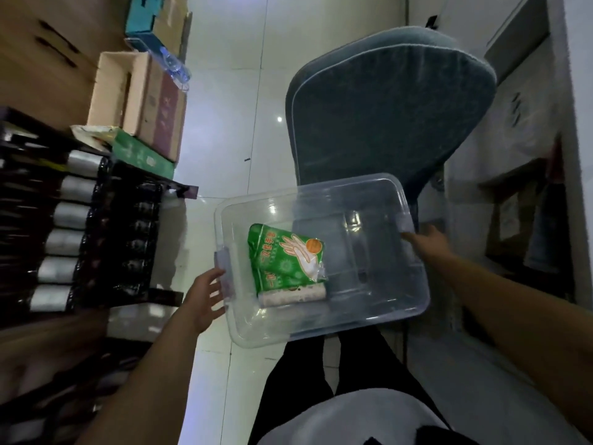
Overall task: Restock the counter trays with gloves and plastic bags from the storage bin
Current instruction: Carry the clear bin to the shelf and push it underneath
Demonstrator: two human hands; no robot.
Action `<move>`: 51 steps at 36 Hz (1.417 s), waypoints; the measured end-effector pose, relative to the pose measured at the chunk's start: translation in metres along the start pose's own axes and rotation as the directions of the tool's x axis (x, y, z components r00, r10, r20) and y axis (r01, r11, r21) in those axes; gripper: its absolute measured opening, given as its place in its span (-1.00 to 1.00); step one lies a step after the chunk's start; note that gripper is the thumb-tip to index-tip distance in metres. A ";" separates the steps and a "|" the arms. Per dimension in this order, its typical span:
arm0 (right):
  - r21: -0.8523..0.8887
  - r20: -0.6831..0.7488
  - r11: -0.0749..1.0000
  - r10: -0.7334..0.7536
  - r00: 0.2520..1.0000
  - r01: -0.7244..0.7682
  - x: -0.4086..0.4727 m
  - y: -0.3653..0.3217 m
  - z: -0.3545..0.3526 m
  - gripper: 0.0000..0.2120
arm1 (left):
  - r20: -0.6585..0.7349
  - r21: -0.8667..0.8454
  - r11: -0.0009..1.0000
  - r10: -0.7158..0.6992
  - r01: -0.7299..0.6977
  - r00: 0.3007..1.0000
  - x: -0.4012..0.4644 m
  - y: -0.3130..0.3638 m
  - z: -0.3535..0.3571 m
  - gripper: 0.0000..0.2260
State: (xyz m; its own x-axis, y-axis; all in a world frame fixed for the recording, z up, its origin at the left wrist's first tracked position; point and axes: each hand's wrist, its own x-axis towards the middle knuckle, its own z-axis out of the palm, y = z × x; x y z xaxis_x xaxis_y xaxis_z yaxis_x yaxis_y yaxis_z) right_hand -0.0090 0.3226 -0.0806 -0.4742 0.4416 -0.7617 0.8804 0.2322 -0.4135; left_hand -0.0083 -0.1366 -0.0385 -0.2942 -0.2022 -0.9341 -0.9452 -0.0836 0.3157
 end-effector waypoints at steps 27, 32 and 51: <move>0.696 0.061 0.693 0.205 0.977 -0.189 -0.173 0.070 0.002 -0.48 | 0.339 0.534 0.785 0.141 -0.314 0.930 0.011 0.144 -0.001 -0.54; 0.818 -0.049 0.564 0.268 0.962 -0.115 -0.281 0.099 0.041 -0.54 | 0.460 0.619 0.654 0.148 -0.435 0.876 -0.016 0.159 0.003 -0.52; 0.974 -0.046 -0.139 0.651 0.757 0.178 -0.624 0.332 0.262 -0.41 | 0.698 0.651 -0.204 -0.219 -0.731 0.682 -0.171 -0.055 0.139 -0.67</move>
State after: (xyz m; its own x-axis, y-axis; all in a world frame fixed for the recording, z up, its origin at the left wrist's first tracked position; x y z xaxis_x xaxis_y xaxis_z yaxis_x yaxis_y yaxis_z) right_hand 0.5776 -0.1023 0.1266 0.2147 0.5255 -0.8233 -0.2120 -0.7978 -0.5645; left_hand 0.0747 0.0383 0.0811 -0.0932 0.5609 -0.8226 0.3156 0.8002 0.5100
